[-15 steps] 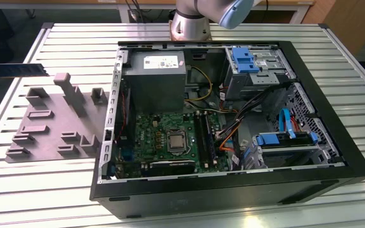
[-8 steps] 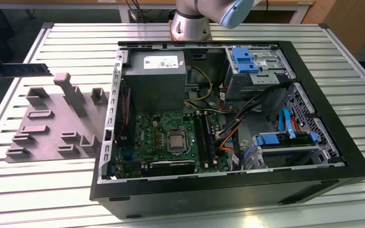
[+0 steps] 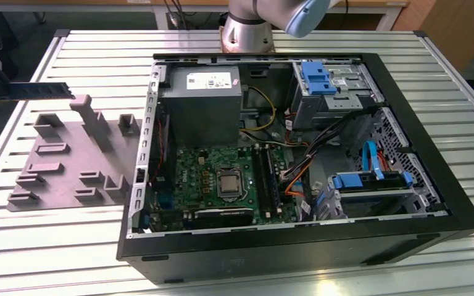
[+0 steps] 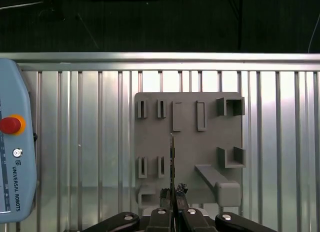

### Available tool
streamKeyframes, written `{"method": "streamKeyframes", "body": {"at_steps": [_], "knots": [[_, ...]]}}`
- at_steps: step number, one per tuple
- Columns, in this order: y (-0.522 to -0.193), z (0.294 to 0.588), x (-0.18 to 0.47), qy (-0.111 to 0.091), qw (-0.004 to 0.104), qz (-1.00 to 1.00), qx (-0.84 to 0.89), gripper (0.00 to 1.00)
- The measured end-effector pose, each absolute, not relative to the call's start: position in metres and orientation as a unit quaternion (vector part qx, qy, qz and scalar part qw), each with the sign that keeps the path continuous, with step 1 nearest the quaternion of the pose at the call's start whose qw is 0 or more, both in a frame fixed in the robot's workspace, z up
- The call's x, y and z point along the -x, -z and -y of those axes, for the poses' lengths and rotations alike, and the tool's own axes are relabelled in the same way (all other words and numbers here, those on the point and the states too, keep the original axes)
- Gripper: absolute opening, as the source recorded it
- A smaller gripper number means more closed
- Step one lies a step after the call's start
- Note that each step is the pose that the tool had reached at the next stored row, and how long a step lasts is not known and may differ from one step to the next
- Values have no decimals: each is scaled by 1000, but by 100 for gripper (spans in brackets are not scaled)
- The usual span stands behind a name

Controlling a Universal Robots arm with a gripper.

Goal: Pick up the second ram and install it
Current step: 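Pick up the second ram and move it above second insertion slot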

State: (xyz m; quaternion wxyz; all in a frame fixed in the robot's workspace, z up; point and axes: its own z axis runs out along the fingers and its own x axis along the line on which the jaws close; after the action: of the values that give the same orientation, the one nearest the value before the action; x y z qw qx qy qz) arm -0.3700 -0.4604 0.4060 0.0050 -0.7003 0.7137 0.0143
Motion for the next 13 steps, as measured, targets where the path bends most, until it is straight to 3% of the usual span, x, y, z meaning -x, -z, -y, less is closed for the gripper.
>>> {"method": "streamKeyframes", "body": {"at_steps": [13], "knots": [[-406,460,351,-14,5,-714,700,14]]}}
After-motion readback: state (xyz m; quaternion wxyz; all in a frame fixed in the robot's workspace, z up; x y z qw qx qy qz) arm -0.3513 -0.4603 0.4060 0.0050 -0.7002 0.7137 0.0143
